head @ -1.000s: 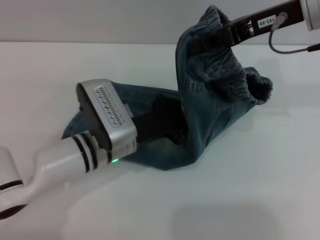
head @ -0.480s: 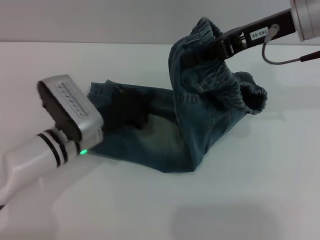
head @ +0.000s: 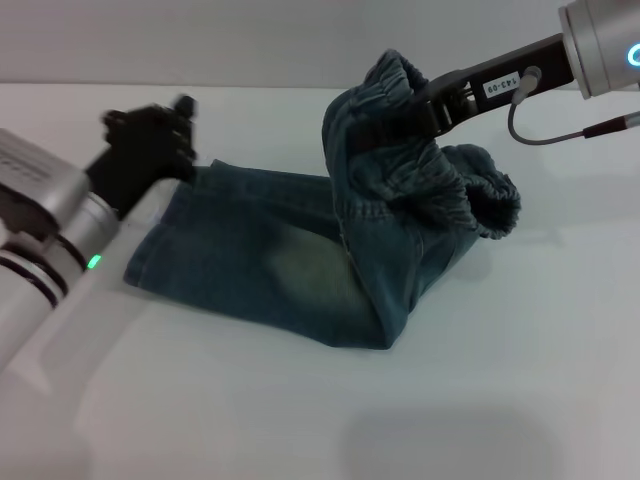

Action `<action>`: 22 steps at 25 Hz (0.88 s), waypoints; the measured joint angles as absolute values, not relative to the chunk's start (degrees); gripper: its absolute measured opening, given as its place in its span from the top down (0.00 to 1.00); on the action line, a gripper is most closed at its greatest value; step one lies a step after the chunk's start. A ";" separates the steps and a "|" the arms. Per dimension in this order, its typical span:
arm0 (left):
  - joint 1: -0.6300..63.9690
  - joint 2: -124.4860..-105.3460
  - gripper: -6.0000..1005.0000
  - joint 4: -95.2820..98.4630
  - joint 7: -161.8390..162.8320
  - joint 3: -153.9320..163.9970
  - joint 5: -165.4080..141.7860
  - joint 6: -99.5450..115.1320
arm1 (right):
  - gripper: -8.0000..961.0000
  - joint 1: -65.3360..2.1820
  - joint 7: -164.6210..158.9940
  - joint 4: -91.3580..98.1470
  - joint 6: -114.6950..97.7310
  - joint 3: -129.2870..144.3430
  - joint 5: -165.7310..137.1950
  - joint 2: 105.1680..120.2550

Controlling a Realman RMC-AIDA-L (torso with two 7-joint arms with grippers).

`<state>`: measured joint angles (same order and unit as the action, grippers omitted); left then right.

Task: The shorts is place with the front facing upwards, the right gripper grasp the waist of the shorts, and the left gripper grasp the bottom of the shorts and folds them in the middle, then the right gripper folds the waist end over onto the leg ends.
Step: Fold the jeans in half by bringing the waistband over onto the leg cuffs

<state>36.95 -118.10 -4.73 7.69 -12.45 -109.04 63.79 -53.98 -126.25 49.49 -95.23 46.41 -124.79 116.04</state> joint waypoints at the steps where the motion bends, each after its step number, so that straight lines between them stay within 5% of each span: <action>1: 36.75 -118.10 0.98 -4.74 7.80 -13.45 -109.04 64.04 | 0.91 -53.88 -126.23 49.56 -95.22 46.41 -124.59 116.05; 22: 28.37 -118.05 0.97 -9.92 18.38 -34.96 -109.19 68.85 | 0.91 -53.44 -126.20 49.13 -93.18 46.44 -123.62 116.62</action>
